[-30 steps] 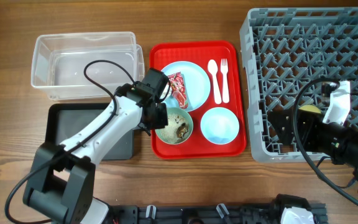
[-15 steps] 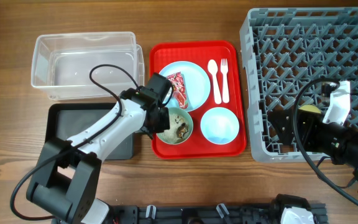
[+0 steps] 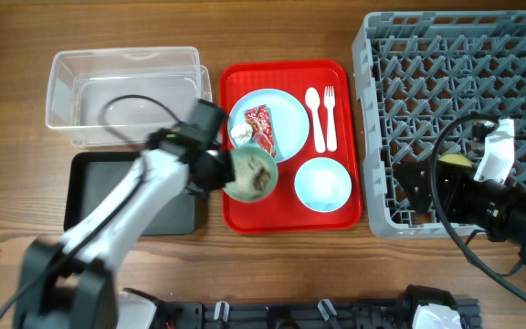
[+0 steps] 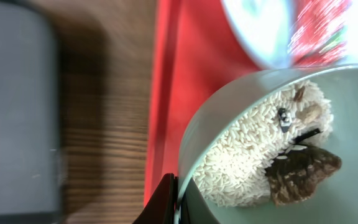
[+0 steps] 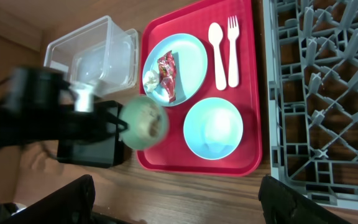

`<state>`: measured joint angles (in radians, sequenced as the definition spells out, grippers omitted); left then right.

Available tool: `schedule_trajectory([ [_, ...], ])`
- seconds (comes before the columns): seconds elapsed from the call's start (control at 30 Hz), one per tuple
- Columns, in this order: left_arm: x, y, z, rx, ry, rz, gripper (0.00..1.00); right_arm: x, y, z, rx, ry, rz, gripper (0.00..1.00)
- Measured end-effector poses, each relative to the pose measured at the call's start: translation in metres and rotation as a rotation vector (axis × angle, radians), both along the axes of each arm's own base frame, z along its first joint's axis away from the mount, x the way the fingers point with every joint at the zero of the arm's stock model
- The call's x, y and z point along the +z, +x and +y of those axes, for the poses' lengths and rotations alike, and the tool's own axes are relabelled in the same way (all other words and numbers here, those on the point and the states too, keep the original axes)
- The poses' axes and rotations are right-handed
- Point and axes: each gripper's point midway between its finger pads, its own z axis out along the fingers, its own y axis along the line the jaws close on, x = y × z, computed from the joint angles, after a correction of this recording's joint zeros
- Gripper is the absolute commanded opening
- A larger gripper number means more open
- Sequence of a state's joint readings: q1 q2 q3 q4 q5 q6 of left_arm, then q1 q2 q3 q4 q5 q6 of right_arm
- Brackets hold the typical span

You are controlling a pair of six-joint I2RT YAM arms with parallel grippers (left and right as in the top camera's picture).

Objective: Sort waste into correct bins and load items into the dishwasher rack
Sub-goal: 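Lift the green bowl over the black tray and tilt it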

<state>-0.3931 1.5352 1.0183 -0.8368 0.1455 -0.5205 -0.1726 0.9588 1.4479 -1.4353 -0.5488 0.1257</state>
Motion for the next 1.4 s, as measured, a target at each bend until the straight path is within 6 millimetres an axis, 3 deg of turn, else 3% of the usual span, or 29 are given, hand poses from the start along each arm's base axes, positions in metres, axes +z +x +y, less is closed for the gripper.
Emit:
schedule_trajectory([
  [0.17, 0.051, -0.007, 0.046, 0.154, -0.056, -0.075, 0.04, 0.0, 0.0, 0.0, 0.0, 0.0, 0.0, 0.86],
  [0.2, 0.065, -0.012, 0.065, 0.215, -0.061, -0.104, 0.04, 0.0, 0.0, 0.0, 0.0, 0.0, 0.001, 0.86],
  [0.27, 0.075, -0.019, 0.08, 0.257, -0.06, -0.12, 0.04, 0.0, 0.0, 0.0, 0.0, 0.0, 0.001, 0.86],
  [0.37, 0.085, -0.024, 0.09, 0.289, -0.073, -0.146, 0.04, -0.001, -0.002, 0.0, 0.0, 0.002, 0.011, 0.86],
  [0.43, 0.092, -0.025, 0.084, 0.275, -0.114, -0.164, 0.04, -0.002, -0.003, 0.001, 0.0, 0.003, 0.019, 0.86],
  [0.6, 0.091, -0.027, 0.063, 0.192, -0.135, -0.157, 0.04, -0.003, -0.004, 0.001, 0.0, 0.004, 0.021, 0.86],
  [0.77, 0.07, -0.027, 0.044, 0.116, -0.104, -0.081, 0.04, -0.003, -0.004, 0.001, 0.0, 0.004, 0.023, 0.86],
  [0.87, 0.055, -0.03, 0.042, 0.094, -0.051, -0.027, 0.04, -0.003, -0.004, 0.001, 0.0, 0.004, 0.023, 0.86],
  [0.97, 0.048, -0.035, 0.054, 0.113, 0.007, 0.005, 0.04, -0.003, -0.004, 0.001, 0.0, 0.004, 0.023, 0.86],
  [1.1, 0.044, -0.056, 0.096, 0.224, 0.144, 0.096, 0.04, -0.003, -0.004, 0.001, 0.0, 0.004, 0.023, 0.86],
  [1.23, 0.06, -0.062, 0.131, 0.325, 0.241, 0.115, 0.04, -0.003, -0.004, 0.001, 0.0, 0.004, 0.023, 0.86],
  [1.4, 0.068, -0.058, 0.144, 0.369, 0.265, 0.084, 0.04, -0.003, -0.004, 0.001, 0.0, 0.004, 0.023, 0.86],
])
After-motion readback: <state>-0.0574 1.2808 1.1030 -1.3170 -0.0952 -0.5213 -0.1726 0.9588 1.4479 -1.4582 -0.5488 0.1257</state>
